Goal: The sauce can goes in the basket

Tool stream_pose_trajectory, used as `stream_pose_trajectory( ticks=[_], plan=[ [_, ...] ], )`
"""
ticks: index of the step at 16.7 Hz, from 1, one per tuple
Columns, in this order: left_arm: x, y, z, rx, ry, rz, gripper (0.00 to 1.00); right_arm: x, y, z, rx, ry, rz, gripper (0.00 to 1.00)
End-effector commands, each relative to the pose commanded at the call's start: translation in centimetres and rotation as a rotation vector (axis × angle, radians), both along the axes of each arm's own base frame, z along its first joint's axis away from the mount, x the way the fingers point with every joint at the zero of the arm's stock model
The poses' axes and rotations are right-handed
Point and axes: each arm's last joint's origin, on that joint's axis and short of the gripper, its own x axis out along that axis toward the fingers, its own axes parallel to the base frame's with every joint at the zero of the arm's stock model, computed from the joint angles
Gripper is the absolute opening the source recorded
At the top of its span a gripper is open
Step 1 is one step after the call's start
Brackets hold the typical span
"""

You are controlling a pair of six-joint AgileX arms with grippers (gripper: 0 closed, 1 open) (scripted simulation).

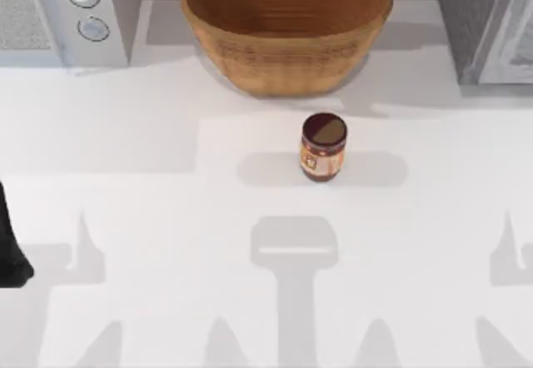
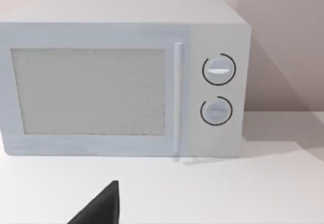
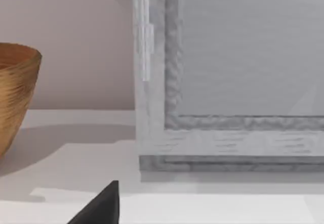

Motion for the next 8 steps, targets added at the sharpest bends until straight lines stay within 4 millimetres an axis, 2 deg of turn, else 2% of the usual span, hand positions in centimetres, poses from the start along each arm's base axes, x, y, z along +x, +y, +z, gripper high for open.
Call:
stream_pose_trajectory(
  ticks=[5, 8],
  plan=[
    [0.2, -0.1, 0.1, -0.005, 0.006, -0.025, 1.00, 0.0, 0.0, 0.0, 0.000, 0.000, 0.000, 1.00],
    [1.0, -0.5, 1.2, -0.020, 0.007, -0.099, 1.00, 0.0, 0.0, 0.0, 0.000, 0.000, 0.000, 1.00]
  ],
)
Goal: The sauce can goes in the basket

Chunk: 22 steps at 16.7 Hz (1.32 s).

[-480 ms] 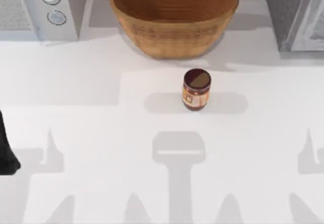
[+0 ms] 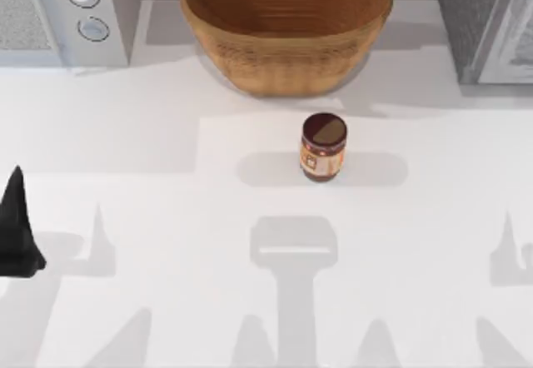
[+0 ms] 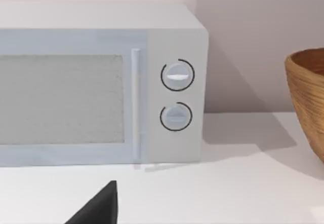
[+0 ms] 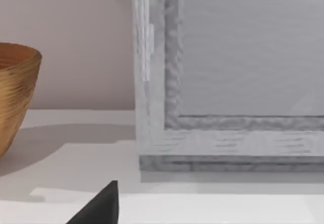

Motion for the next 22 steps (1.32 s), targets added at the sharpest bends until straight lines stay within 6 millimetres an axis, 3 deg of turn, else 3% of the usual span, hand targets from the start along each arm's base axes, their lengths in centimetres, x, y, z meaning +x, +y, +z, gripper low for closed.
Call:
stream_pose_trajectory(
  ticks=[15, 22],
  plan=[
    [9.0, -3.4, 5.6, -0.024, -0.092, -0.473, 1.00, 0.0, 0.0, 0.0, 0.000, 0.000, 0.000, 1.00],
    [13.8, -5.6, 4.4, -0.018, -0.091, -0.686, 1.00, 0.0, 0.0, 0.0, 0.000, 0.000, 0.000, 1.00]
  ],
)
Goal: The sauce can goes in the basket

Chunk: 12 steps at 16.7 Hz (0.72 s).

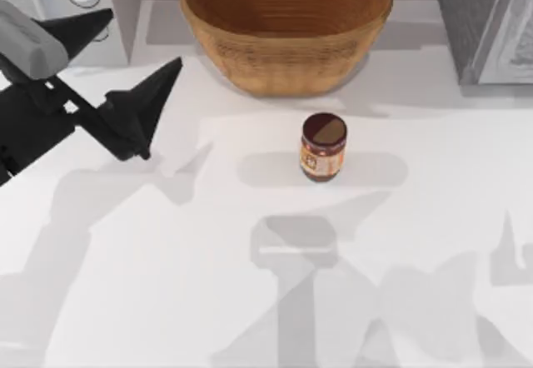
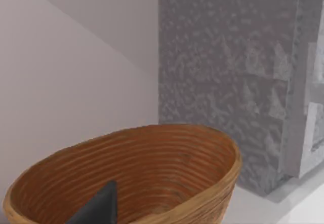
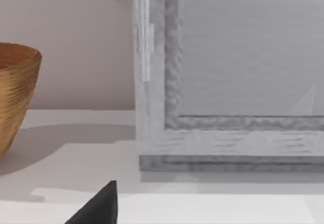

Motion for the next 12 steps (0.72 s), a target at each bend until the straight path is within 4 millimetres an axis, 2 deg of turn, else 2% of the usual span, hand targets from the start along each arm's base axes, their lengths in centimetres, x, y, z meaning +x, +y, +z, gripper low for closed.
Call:
stream_pose_trajectory(
  ticks=[4, 12],
  plan=[
    [2.7, -1.1, -1.1, 0.016, -0.025, -0.103, 1.00, 0.0, 0.0, 0.0, 0.000, 0.000, 0.000, 1.00],
    [7.6, -4.5, -4.5, 0.043, -0.082, -0.358, 1.00, 0.0, 0.0, 0.0, 0.000, 0.000, 0.000, 1.00]
  ],
)
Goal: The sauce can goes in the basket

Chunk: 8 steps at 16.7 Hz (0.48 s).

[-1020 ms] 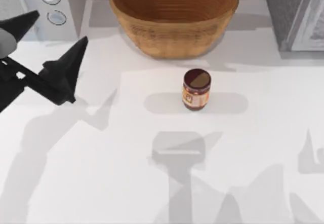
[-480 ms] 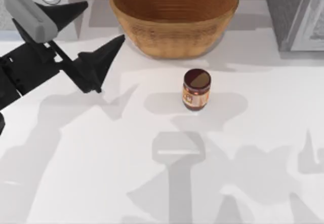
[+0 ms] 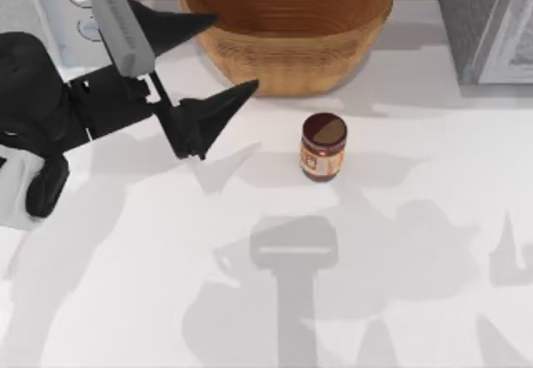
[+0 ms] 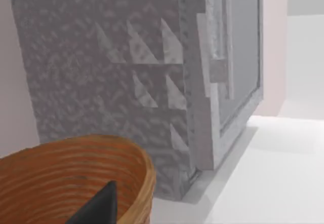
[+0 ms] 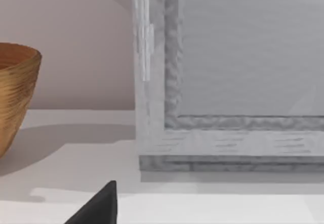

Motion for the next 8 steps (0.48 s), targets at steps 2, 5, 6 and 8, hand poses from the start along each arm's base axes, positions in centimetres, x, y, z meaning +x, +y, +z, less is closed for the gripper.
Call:
stream_pose_trajectory(
  ticks=[2, 5, 6, 8],
  plan=[
    [1.1, -0.8, -1.4, 0.009, -0.005, -0.053, 1.00, 0.0, 0.0, 0.0, 0.000, 0.000, 0.000, 1.00],
    [2.6, -1.9, -4.1, 0.024, -0.001, -0.129, 1.00, 0.0, 0.0, 0.0, 0.000, 0.000, 0.000, 1.00],
    [3.1, -2.3, -5.1, 0.029, 0.002, -0.155, 1.00, 0.0, 0.0, 0.0, 0.000, 0.000, 0.000, 1.00],
    [4.0, -3.0, -7.4, 0.038, 0.009, -0.204, 1.00, 0.0, 0.0, 0.0, 0.000, 0.000, 0.000, 1.00]
  ],
)
